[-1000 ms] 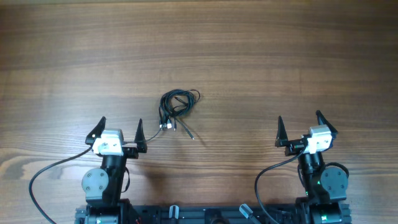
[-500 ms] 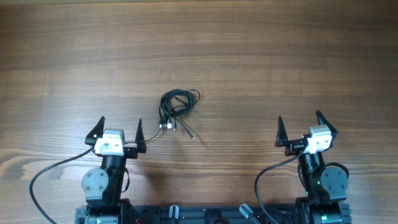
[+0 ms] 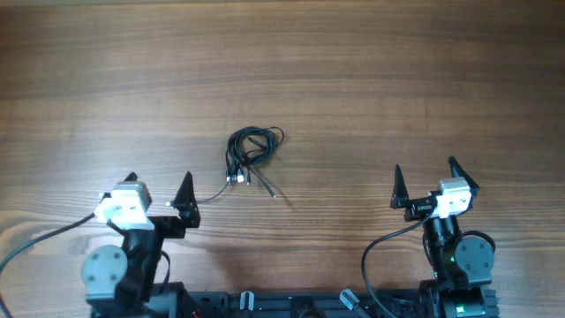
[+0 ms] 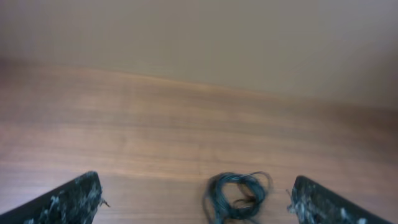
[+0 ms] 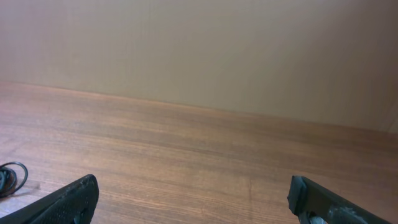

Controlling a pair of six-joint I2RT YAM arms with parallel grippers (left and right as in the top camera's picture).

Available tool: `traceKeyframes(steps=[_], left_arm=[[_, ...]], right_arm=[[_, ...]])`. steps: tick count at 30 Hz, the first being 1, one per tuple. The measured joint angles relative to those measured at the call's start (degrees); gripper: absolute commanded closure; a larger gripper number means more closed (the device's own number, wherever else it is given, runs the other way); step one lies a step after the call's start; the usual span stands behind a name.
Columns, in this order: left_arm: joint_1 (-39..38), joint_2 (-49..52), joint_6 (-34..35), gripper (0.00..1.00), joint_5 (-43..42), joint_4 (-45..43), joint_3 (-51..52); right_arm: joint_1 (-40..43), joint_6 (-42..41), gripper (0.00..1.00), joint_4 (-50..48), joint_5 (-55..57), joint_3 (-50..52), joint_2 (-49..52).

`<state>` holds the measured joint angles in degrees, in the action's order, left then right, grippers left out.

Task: Untangle cables
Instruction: 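Move the left gripper forward over the black cable bundle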

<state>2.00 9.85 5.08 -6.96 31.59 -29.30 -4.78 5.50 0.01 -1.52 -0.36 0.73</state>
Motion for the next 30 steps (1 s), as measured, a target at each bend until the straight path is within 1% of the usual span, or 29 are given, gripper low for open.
traceKeyframes(steps=[1,4,5,8,11,16,21,23,24,25,26,27,28,30], left_arm=[[0.0,2.78,0.22,0.0,-0.44,1.99,-3.52],[0.0,18.34,0.87,0.0,-5.44,13.07,-22.08],[0.0,22.34,1.07,0.0,-7.08,16.72,-25.7],[0.0,33.09,1.29,0.0,-11.69,23.85,-34.07],[0.0,41.68,1.29,0.0,-15.28,25.86,-34.86],[0.0,50.66,1.29,0.0,-16.22,27.19,-34.86],[0.0,62.14,1.29,0.0,-16.57,27.12,-34.86],[0.0,64.61,1.29,0.0,-16.59,27.1,-34.86],[0.0,65.46,1.29,0.09,-16.59,26.91,-34.86],[0.0,66.16,1.29,0.37,-16.59,26.49,-34.86],[0.0,66.84,1.4,0.73,-16.59,26.1,-34.86],[0.0,67.28,1.73,0.93,-16.72,25.92,-34.86],[0.0,67.58,1.68,0.96,-16.76,25.83,-34.86],[0.0,68.11,1.68,0.96,-16.76,25.83,-34.86]], right_arm=[[0.0,0.0,0.0,0.02,-0.02,0.0,0.0],[0.0,0.0,0.0,0.04,-0.02,0.0,0.0],[0.0,0.0,0.0,0.07,-0.02,0.02,-0.02],[0.0,0.0,0.0,0.02,0.0,0.0,0.0],[0.0,0.0,0.0,0.02,-0.02,0.0,0.0],[0.0,0.0,0.0,0.02,-0.02,0.0,0.0],[0.0,0.0,0.0,0.02,-0.02,0.0,0.0],[0.0,0.0,0.0,0.02,-0.02,0.0,0.0],[0.0,0.0,0.0,0.02,-0.02,0.0,0.0],[0.0,0.0,0.0,0.02,-0.02,0.0,0.0],[0.0,0.0,0.0,0.02,-0.02,0.0,0.0],[0.0,0.0,0.0,0.02,-0.02,0.0,0.0],[0.0,0.0,0.0,0.02,-0.02,0.0,0.0],[0.0,0.0,0.0,0.02,-0.02,0.0,0.0]])
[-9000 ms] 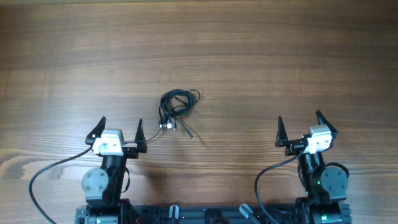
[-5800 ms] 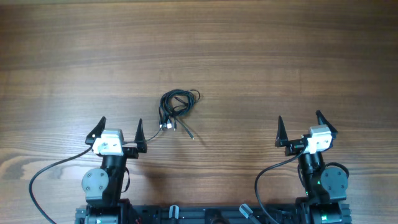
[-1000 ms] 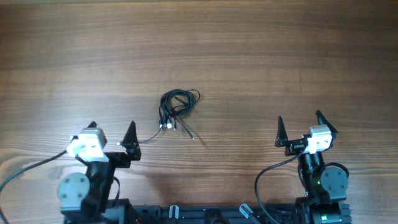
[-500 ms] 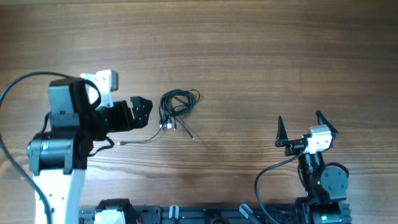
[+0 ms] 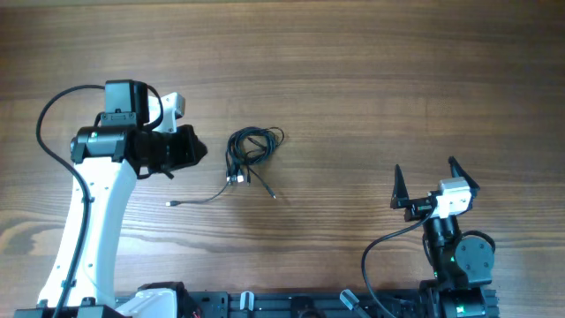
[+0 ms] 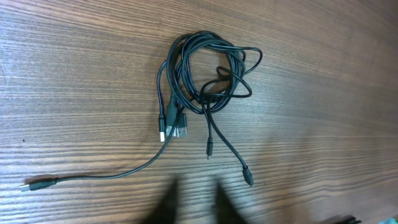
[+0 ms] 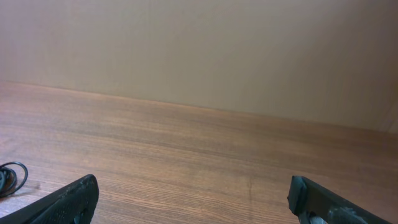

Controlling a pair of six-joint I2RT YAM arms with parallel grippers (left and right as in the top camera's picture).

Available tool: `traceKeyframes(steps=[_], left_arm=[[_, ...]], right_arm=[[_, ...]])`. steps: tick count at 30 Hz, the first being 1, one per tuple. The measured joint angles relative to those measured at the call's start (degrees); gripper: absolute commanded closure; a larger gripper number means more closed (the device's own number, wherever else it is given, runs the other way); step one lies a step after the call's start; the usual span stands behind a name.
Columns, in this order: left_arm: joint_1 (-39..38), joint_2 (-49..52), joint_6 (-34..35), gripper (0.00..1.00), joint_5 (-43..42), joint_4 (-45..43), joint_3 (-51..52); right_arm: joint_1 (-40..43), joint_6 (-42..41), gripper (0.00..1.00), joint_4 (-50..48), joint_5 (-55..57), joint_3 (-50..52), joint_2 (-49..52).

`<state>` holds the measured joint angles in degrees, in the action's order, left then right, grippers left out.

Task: Untangle cables
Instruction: 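Move the left gripper forward over the black cable bundle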

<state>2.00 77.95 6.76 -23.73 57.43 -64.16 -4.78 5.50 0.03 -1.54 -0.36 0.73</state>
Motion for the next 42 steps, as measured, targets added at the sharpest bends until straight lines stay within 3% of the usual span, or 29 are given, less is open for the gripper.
traceKeyframes(steps=[2,4,6,9,22,27,33,42], left_arm=[[-0.13,0.2,0.02,0.94,0.0,0.0,0.0],[-1.57,0.22,0.07,0.84,0.55,0.0,0.0],[-3.96,0.22,0.96,0.48,2.36,-0.07,0.0],[-7.48,0.24,4.33,0.27,5.79,-1.05,0.0],[-13.97,0.28,12.04,0.07,11.06,-4.52,0.76],[-13.97,0.5,13.73,0.0,11.1,-11.43,8.94],[-14.62,0.59,14.19,0.0,11.3,-18.58,15.37],[-19.19,0.59,14.19,0.0,11.52,-22.36,16.72]], right_arm=[[0.0,0.0,0.0,0.0,0.0,0.0,0.0],[0.0,0.0,0.0,0.0,0.0,0.0,0.0],[0.0,0.0,0.0,0.0,0.0,0.0,0.0],[0.0,0.0,0.0,0.0,0.0,0.0,0.0],[0.0,0.0,0.0,0.0,0.0,0.0,0.0],[0.0,0.0,0.0,-0.02,0.0,0.0,0.0],[0.0,0.0,0.0,0.0,0.0,0.0,0.0],[0.0,0.0,0.01,0.0,0.0,0.0,0.0]])
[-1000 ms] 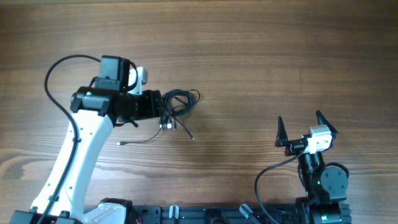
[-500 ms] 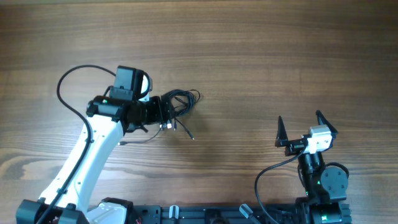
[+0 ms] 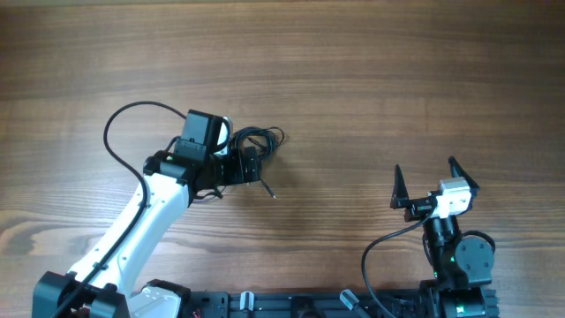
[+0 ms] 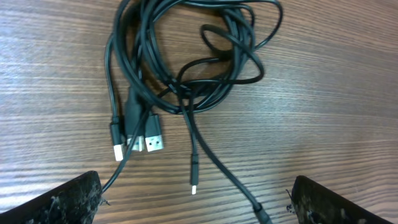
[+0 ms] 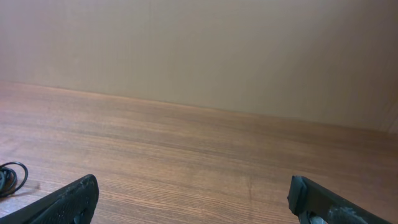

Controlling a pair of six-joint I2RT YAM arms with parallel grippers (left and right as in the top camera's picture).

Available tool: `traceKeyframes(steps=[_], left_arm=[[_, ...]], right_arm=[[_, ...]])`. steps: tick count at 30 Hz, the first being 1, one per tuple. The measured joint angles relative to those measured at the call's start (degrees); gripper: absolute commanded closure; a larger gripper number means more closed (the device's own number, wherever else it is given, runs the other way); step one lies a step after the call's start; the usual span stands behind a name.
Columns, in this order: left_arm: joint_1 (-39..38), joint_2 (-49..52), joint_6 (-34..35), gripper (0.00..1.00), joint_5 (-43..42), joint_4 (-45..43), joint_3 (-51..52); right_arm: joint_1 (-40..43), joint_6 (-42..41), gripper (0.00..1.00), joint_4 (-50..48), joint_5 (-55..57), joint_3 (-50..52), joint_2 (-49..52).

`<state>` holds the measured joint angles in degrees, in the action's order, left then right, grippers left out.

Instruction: Untangle cables

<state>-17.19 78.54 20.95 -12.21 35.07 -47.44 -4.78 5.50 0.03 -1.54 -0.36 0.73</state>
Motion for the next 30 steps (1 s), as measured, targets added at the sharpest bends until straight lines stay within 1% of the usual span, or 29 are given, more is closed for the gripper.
traceKeyframes(steps=[4,6,7,8,10,17,22,28,29,30], left_arm=[[-0.44,0.0,0.0,0.0,0.0,-1.05,0.04],[-0.44,0.0,0.0,0.08,0.0,-1.33,0.04],[-0.44,0.0,0.09,0.22,0.02,-1.62,0.04],[-0.44,0.0,0.22,0.41,0.0,-1.95,0.04],[-0.44,0.0,0.61,0.96,0.02,-2.99,0.04],[-0.44,0.0,0.81,0.96,0.0,-7.08,0.04],[-0.44,0.61,0.81,0.96,0.02,-7.52,0.04],[-0.44,9.38,0.81,0.96,0.0,-9.05,0.04],[-0.44,11.3,0.81,0.94,0.0,-9.03,0.04],[-0.44,12.66,0.81,0.89,0.02,-9.09,0.04]], right_arm=[[0.0,0.0,0.0,0.0,0.0,0.0,0.0],[0.0,0.0,0.0,0.0,0.0,0.0,0.0],[0.0,0.0,0.0,0.0,0.0,0.0,0.0],[0.0,0.0,0.0,0.0,0.0,0.02,0.0],[0.0,0.0,0.0,-0.02,0.0,0.0,0.0],[0.0,0.0,0.0,0.0,0.0,0.0,0.0],[0.0,0.0,0.0,0.0,0.0,0.0,0.0],[0.0,0.0,0.0,-0.02,0.0,0.0,0.0],[0.0,0.0,0.0,0.0,0.0,0.0,0.0],[0.0,0.0,0.0,0.0,0.0,0.0,0.0]])
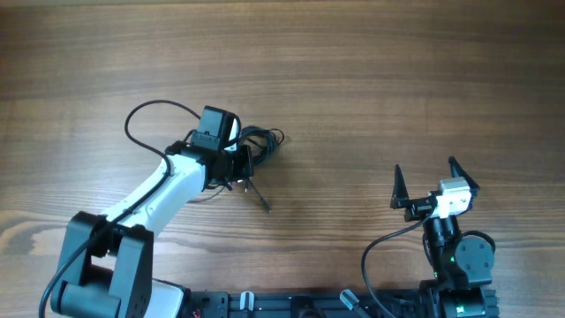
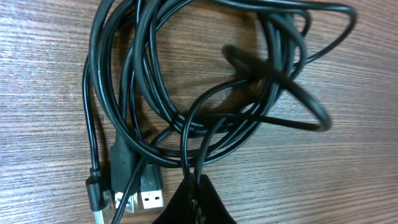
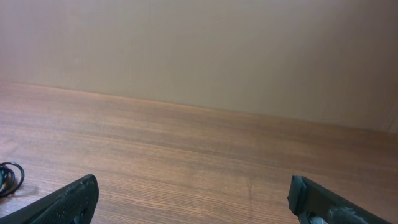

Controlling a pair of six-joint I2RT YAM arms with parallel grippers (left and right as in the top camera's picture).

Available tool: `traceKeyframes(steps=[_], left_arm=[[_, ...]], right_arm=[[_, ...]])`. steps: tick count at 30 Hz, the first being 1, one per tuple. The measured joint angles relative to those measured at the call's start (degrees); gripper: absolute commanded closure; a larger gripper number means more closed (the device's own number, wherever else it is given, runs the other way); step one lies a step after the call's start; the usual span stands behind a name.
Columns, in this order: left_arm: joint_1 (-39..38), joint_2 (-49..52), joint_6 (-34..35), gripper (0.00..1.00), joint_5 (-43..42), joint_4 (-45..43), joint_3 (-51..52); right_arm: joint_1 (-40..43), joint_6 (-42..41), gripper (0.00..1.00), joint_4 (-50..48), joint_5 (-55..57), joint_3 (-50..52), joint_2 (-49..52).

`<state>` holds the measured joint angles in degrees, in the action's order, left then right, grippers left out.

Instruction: Untangle cables

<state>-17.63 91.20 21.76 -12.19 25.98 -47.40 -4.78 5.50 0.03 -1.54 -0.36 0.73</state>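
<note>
A tangle of black cables (image 1: 259,140) lies on the wooden table left of centre. In the left wrist view its loops (image 2: 205,81) fill the frame, with USB plugs (image 2: 144,198) at the lower left. My left gripper (image 2: 198,194) is shut on a thin black cable strand at the tangle's near edge; overhead it sits at the bundle's lower left (image 1: 240,168). One loose cable end (image 1: 265,205) trails toward the front. My right gripper (image 1: 430,187) stands open near the front right, nothing between its fingers (image 3: 73,200).
The wooden table (image 1: 397,79) stretches all round the tangle. A beige wall (image 3: 199,43) rises behind the table's far edge in the right wrist view. The tangle's edge (image 3: 6,176) shows at that view's far left. The left arm's own black cable (image 1: 146,113) loops above the table.
My left gripper was open just above the tangle and is now lower and shut on one thin strand. The loose cable end has shifted slightly toward the front. The right arm is unchanged.
Both grippers were open at the table's front, the tangle untouched. Then my left arm was out to the left of the tangle, looking down on it. Then it was open over the plugs and loops, and now it is shut on a strand.
</note>
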Motion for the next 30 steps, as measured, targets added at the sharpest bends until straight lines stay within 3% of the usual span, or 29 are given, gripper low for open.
traceKeyframes(steps=[1,6,8,9,10,11,12,19,25,30], left_arm=[[0.0,0.15,0.0,0.84,-0.02,-0.11,0.0],[0.0,0.92,0.04,0.38,-0.04,-1.05,0.0],[0.0,0.92,0.26,0.29,-0.02,-1.84,0.0],[0.0,0.92,-0.07,0.42,-0.02,-2.27,0.0],[0.0,0.92,-0.02,0.74,0.0,-2.54,0.0],[0.0,0.92,0.09,0.89,0.02,-2.75,0.0],[0.0,0.92,0.22,0.96,0.02,-2.89,0.0],[0.0,0.92,0.0,0.96,0.17,-3.28,-0.07],[0.0,-0.17,0.0,0.94,0.44,-3.13,-8.02],[0.0,-0.28,0.0,0.89,8.17,-4.92,-9.05]], right_arm=[[0.0,0.0,0.0,0.0,0.0,0.0,0.0],[0.0,0.0,0.01,0.0,0.0,0.0,0.0],[0.0,0.0,0.0,0.0,0.0,0.0,0.0],[0.0,0.0,0.0,0.0,0.0,0.0,0.0],[0.0,0.0,0.0,-0.02,0.0,0.0,0.0],[0.0,0.0,0.01,-0.02,0.0,0.0,0.0],[0.0,0.0,0.0,0.0,0.0,0.0,0.0],[0.0,0.0,0.0,0.0,0.0,0.0,0.0],[0.0,0.0,0.0,0.0,0.0,0.0,0.0],[0.0,0.0,0.0,0.0,0.0,0.0,0.0]])
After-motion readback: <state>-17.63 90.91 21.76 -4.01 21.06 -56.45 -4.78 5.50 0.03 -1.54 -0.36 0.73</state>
